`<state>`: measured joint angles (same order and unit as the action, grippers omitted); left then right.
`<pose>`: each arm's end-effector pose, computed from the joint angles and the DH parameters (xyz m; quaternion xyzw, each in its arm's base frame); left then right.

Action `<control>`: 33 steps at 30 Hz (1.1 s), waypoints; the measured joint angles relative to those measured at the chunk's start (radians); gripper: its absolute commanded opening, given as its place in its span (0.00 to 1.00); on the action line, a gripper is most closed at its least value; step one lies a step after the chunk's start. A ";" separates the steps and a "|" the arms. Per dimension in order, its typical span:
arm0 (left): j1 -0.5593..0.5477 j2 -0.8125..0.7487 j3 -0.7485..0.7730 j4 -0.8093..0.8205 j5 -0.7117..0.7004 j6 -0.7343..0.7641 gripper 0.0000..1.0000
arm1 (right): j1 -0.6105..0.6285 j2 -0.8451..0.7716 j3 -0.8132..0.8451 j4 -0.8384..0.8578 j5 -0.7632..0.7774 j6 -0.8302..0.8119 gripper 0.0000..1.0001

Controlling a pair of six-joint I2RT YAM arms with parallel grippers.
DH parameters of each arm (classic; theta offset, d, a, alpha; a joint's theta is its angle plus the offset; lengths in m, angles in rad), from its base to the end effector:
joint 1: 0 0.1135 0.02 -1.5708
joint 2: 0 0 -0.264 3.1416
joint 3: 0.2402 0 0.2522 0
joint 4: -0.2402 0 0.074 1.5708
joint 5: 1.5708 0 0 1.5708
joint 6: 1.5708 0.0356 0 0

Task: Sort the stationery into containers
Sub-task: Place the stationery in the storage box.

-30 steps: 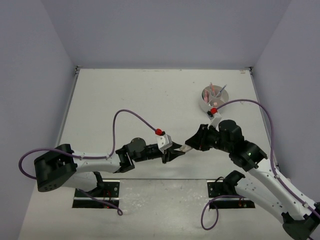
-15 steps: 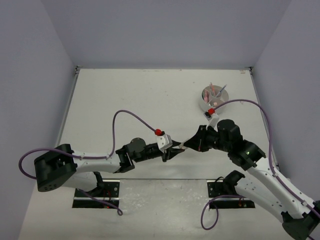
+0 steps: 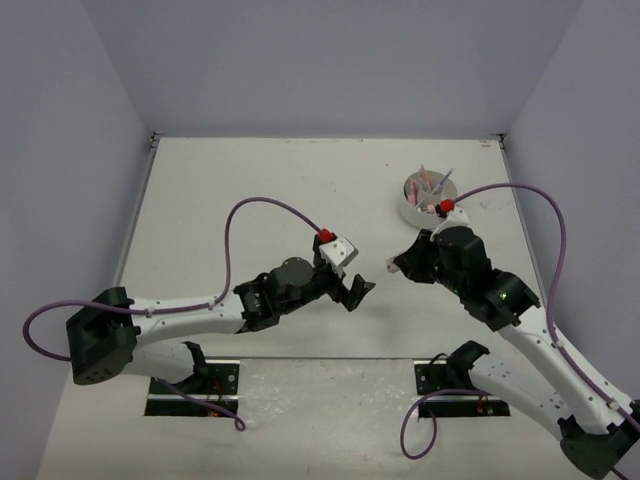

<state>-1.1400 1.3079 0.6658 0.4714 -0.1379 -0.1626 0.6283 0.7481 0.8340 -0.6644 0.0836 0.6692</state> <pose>0.1260 -0.2625 0.2512 0.3190 0.6945 -0.3477 0.5431 0.1288 0.0899 0.3140 0.0379 0.8781 0.2581 0.4012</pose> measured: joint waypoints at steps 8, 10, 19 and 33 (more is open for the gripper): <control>0.001 -0.205 0.007 -0.364 -0.161 -0.142 1.00 | -0.259 0.180 0.147 -0.032 0.195 -0.071 0.00; 0.001 -0.288 0.007 -0.432 -0.168 -0.175 1.00 | -0.347 0.226 0.188 -0.031 0.224 -0.095 0.00; 0.001 -0.520 0.016 -0.694 -0.146 -0.248 1.00 | -0.574 0.452 0.329 0.087 0.247 -0.201 0.00; 0.001 -0.735 0.024 -0.887 -0.063 -0.261 1.00 | -0.701 0.851 0.425 0.347 0.000 -0.292 0.00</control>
<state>-1.1393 0.5728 0.6899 -0.4152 -0.2007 -0.4240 -0.0731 1.5988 1.2587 -0.3177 0.0840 0.3772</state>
